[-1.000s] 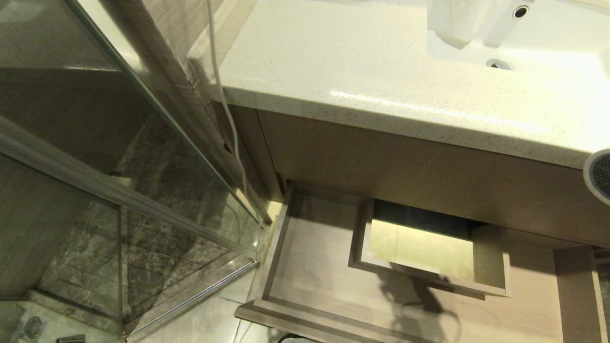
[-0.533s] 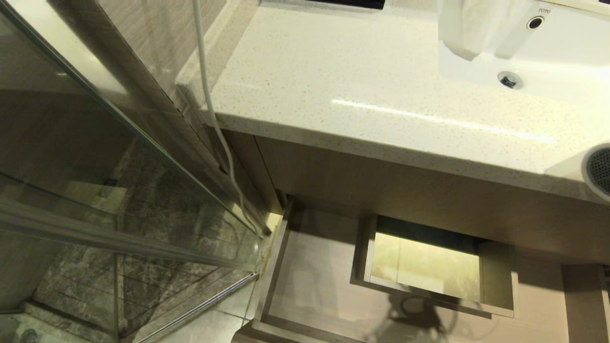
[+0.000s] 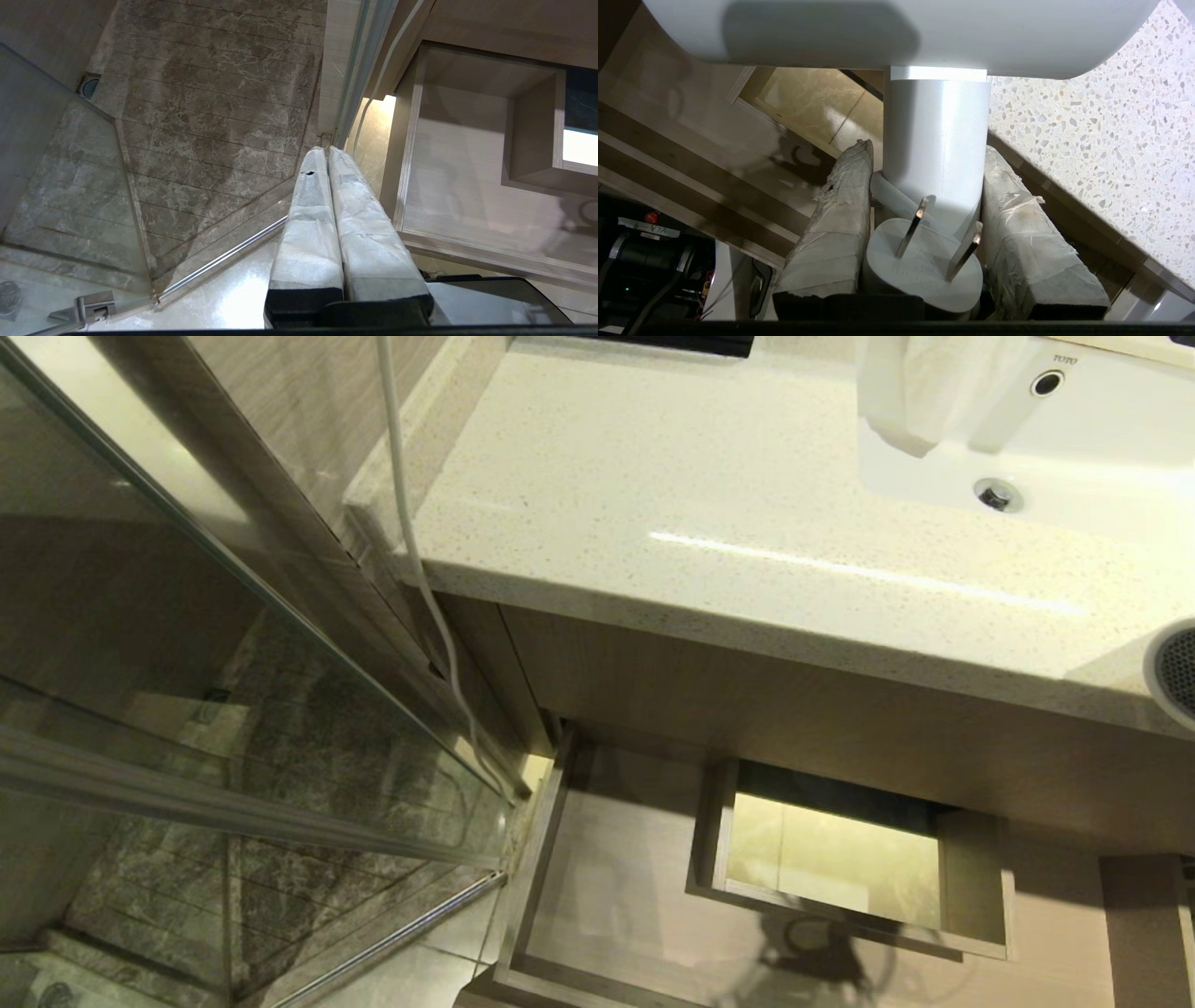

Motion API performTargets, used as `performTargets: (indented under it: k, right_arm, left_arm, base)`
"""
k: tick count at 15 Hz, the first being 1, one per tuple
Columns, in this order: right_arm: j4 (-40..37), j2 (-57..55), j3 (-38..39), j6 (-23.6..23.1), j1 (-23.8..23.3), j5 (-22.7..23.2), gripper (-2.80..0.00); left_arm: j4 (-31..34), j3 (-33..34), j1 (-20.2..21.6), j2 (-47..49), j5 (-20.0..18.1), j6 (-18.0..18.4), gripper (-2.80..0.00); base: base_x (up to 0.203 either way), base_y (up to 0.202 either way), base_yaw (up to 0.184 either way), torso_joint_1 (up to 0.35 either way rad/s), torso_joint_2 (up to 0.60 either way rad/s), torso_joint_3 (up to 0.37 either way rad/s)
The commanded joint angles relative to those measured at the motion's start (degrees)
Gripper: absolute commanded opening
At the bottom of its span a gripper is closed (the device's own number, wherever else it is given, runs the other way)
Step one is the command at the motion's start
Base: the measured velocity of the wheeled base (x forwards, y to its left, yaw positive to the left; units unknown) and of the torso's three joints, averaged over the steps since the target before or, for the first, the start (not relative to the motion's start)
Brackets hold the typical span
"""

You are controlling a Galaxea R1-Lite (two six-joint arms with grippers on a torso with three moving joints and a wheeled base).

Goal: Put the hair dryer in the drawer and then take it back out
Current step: Place it on the countertop

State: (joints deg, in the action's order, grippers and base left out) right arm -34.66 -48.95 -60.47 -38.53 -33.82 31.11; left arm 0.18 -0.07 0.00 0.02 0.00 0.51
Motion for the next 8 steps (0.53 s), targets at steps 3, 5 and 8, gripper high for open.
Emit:
performTargets:
  k: [3,5,8]
  right_arm:
    - [-0.4,0.5,0.3,-0.2,0.1,0.3,-2.8]
    - [0.0,0.6,0.3,-0.2,0.1,0.3,-2.8]
    - [0.5,0.7,0.5,-0.2,0.1,2.7,-2.8]
  left_arm:
    - [0.0,0.1,0.0,0.0,0.0,0.0,-2.8]
    - [0.0,0.0,0.0,0.0,0.0,0.0,-2.8]
    - [0.0,0.0,0.0,0.0,0.0,0.0,-2.8]
  base:
    - [0.0,0.0,0.0,0.0,0.0,0.0]
    - [0.0,0.0,0.0,0.0,0.0,0.0]
    - [0.0,0.0,0.0,0.009,-0.02,-0.009]
